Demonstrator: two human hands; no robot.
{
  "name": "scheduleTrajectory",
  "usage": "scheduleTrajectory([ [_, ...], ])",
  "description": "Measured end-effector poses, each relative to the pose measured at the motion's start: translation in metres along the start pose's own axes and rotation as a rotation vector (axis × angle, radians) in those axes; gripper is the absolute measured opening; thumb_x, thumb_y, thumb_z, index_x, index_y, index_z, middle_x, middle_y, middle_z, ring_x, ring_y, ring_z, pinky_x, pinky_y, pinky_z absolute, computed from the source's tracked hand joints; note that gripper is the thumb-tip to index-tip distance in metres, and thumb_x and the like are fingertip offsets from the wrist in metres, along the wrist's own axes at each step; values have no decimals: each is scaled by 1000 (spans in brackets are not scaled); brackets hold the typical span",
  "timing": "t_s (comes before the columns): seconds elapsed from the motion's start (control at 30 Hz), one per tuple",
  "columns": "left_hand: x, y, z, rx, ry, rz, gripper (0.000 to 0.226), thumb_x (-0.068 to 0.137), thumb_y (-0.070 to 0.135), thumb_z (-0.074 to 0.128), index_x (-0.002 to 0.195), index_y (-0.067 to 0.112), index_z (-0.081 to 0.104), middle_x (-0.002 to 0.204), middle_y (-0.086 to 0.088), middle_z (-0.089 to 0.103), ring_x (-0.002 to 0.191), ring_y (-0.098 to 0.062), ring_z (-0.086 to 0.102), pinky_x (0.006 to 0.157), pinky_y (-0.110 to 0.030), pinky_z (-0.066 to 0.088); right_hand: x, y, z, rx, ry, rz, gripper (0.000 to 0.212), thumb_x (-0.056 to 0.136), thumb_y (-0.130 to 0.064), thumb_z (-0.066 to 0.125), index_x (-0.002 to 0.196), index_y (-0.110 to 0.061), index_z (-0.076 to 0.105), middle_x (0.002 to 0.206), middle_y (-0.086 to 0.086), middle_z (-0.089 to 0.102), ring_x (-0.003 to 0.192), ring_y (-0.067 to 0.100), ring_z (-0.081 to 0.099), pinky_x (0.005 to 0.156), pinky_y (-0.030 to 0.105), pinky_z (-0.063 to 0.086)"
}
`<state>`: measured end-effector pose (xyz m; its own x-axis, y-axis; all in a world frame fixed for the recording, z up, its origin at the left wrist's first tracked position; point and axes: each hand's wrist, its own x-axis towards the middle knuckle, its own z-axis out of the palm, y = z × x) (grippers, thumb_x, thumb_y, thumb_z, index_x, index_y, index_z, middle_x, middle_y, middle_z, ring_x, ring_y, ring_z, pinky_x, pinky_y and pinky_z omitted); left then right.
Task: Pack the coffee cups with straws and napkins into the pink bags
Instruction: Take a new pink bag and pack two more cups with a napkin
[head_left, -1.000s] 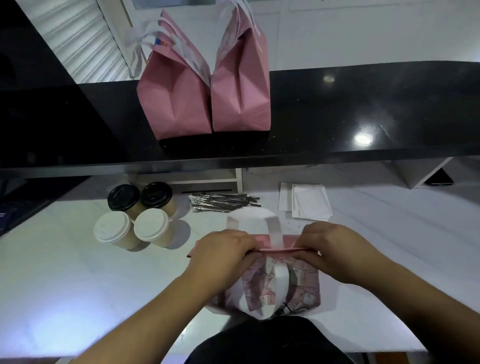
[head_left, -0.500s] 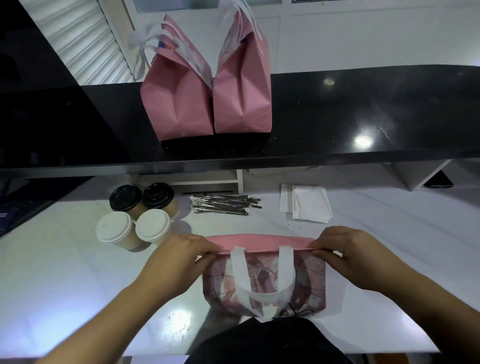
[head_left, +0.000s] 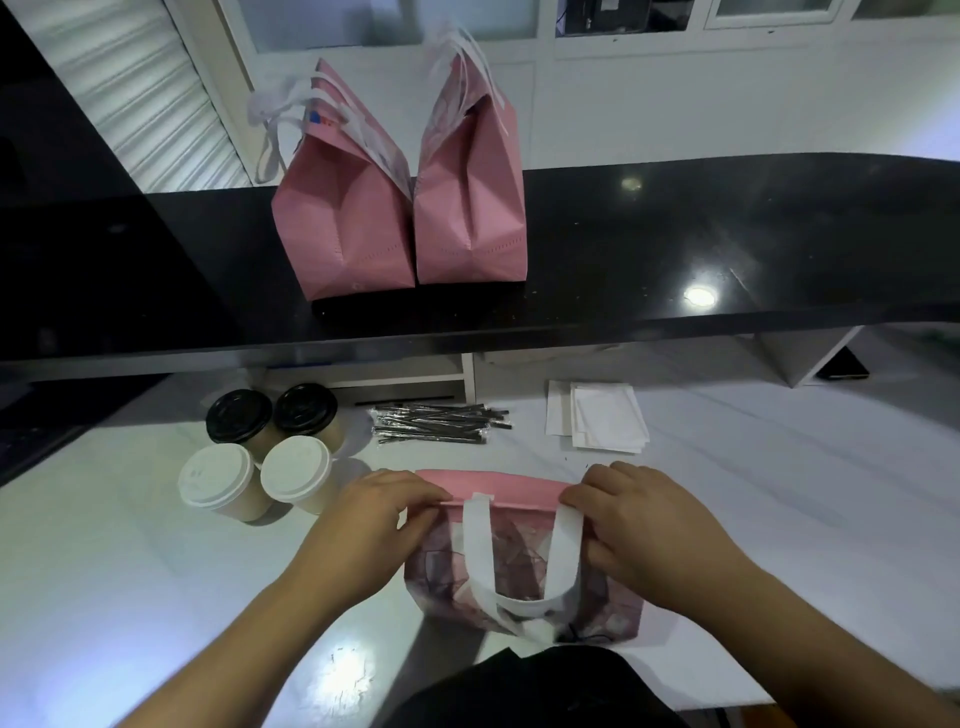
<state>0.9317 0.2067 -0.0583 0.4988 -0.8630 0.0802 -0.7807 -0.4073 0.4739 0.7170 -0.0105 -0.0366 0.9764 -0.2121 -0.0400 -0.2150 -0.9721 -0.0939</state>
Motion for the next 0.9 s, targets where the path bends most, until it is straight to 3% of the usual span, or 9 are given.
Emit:
scheduleTrajectory([
  [0.07, 4, 1, -1, -14, -5, -9, 22, 95, 23, 76, 110, 38, 80, 106, 25, 74, 97, 1, 60, 85, -9, 38, 2, 1, -5, 14, 18, 15, 30, 89, -27, 59, 115, -31, 72, 97, -8, 67, 88, 18, 62, 72, 31, 51],
  [0.2, 15, 7, -3, -81, 65, -27, 23, 96, 21, 74, 113, 37, 77, 113, 27, 67, 109, 1, 57, 97, -22, 44, -6, 2, -17, 88, -19, 67, 31, 95, -24, 53, 117, -34, 72, 97, -11, 64, 91, 13, 61, 71, 25, 49],
  [0.3, 22, 17, -8, -182, 168, -63, 34, 96, 17, 71, 118, 43, 69, 120, 34, 56, 116, 6, 52, 98, -18, 40, -15, 8, -38, 120, -12, 144, 27, 96, -29, 54, 110, -34, 76, 93, -14, 66, 83, 8, 62, 69, 20, 49],
  [0.43, 33, 45, -16, -296, 228, -9, 34, 96, 25, 69, 112, 53, 58, 120, 37, 52, 115, 11, 54, 86, -4, 43, -25, 22, -85, 107, 40, 306, 19, 96, -35, 58, 101, -35, 77, 88, -17, 65, 74, 6, 61, 68, 19, 55],
  [0.53, 50, 69, -22, -358, 199, 71, 20, 98, 36, 65, 113, 48, 61, 118, 32, 55, 111, 9, 57, 85, 1, 41, -25, 33, -130, 62, 98, 423, 17, 94, -39, 62, 86, -31, 75, 74, -16, 62, 64, 6, 59, 64, 25, 58],
  [0.63, 70, 98, -26, -397, 223, 128, 20, 100, 42, 61, 119, 42, 63, 118, 30, 53, 111, 7, 56, 85, -3, 42, -13, 44, -173, 23, 232, 500, 24, 90, -35, 64, 67, -27, 67, 56, -10, 59, 51, 9, 58, 51, 36, 58],
  [0.73, 92, 128, -29, -443, 246, 183, 24, 102, 43, 61, 127, 44, 58, 124, 30, 51, 118, 8, 53, 93, -7, 41, 8, 54, -204, 3, 333, 569, 32, 92, -37, 60, 61, -30, 58, 52, -10, 59, 48, 11, 58, 48, 30, 52],
  [0.83, 117, 147, -34, -459, 212, 210, 42, 99, 52, 57, 140, 42, 52, 133, 29, 49, 125, 12, 48, 100, -8, 39, 32, 68, -230, -82, 473, 597, 33, 97, -40, 58, 69, -24, 66, 56, -2, 59, 50, 15, 54, 47, 21, 36],
  [0.9, 135, 156, -38, -512, 150, 182, 48, 96, 58, 56, 142, 50, 46, 140, 30, 47, 126, 13, 48, 105, -15, 41, 48, 79, -247, -99, 549, 607, 33, 95, -38, 59, 72, -16, 68, 59, 4, 58, 52, 19, 52, 47, 21, 30],
])
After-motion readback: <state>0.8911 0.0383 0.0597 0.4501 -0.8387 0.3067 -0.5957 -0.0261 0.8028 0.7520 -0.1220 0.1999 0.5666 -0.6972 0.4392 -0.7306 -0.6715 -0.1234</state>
